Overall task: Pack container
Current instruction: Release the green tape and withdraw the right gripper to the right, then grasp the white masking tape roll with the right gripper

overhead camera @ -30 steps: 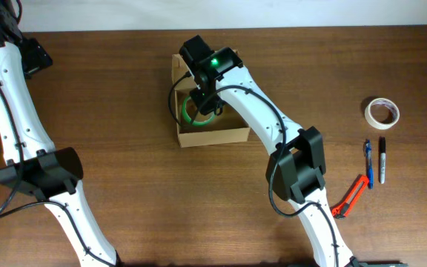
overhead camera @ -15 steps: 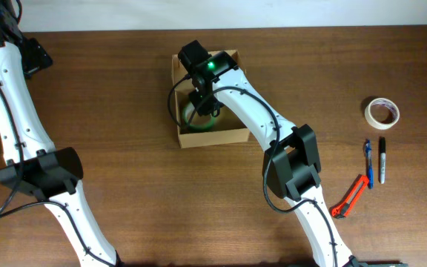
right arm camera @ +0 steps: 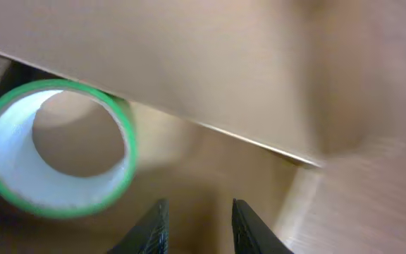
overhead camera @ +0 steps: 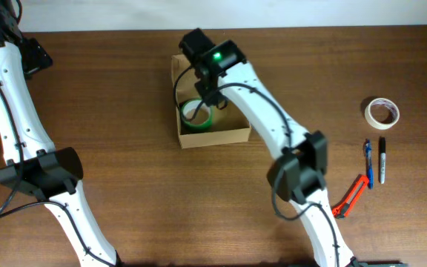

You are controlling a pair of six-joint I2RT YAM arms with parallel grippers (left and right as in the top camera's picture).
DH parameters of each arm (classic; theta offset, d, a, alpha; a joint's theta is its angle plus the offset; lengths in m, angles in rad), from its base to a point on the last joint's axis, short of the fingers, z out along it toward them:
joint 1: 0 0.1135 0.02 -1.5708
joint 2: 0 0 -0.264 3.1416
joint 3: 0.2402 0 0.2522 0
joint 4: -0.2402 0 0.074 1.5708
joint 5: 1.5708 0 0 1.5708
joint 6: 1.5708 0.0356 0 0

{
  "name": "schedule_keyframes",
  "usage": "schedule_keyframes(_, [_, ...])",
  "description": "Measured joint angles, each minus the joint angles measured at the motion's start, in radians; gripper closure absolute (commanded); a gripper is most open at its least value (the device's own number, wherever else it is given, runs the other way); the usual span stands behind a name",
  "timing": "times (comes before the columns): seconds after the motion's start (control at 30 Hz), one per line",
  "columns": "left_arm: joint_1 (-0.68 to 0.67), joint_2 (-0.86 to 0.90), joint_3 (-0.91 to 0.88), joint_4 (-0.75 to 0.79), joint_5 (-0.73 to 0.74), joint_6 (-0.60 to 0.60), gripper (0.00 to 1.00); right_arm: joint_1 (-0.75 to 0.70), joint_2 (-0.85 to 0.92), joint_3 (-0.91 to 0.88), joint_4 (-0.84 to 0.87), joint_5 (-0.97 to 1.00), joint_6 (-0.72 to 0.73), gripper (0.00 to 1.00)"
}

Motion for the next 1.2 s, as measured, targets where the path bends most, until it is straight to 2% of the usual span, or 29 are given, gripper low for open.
schedule_keyframes(0.13, [0.0,0.0,0.0,0.0,0.0,0.0,0.0,-0.071,-0.183,0.0,-0.002,0.03,-0.006,0.68])
schedule_keyframes(0.27, [0.0,0.0,0.0,0.0,0.0,0.0,0.0,-0.269,-0.468,-0.123,0.071,0.049,-0.005,0.6])
schedule_keyframes(0.37, [0.0,0.0,-0.001,0.0,0.0,0.0,0.0,-0.47,-0.681,-0.322,0.167,0.07,0.006,0.51])
schedule_keyframes(0.43, [0.0,0.0,-0.001,-0.001,0.0,-0.002,0.0,-0.63,-0.83,-0.533,0.237,0.062,0.035,0.51])
schedule_keyframes(0.5, [0.0,0.0,-0.001,-0.002,0.0,-0.003,0.0,-0.752,-0.885,-0.668,0.275,0.019,0.077,0.51])
schedule_keyframes(0.63, [0.0,0.0,-0.001,-0.002,0.0,-0.003,0.0,-0.931,-0.827,-0.807,0.274,-0.041,0.183,0.51])
schedule_keyframes(0.73, [0.0,0.0,-0.001,-0.002,0.0,-0.003,0.0,-0.993,-0.721,-0.827,0.283,-0.081,0.248,0.51])
schedule_keyframes(0.93, [0.0,0.0,-0.001,-0.002,0.0,-0.003,0.0,-1.055,-0.529,-0.83,0.343,-0.179,0.334,0.51])
schedule_keyframes(1.2, [0.0,0.0,-0.001,-0.002,0.0,-0.003,0.0,-1.105,-0.375,-0.831,0.467,-0.257,0.398,0.51])
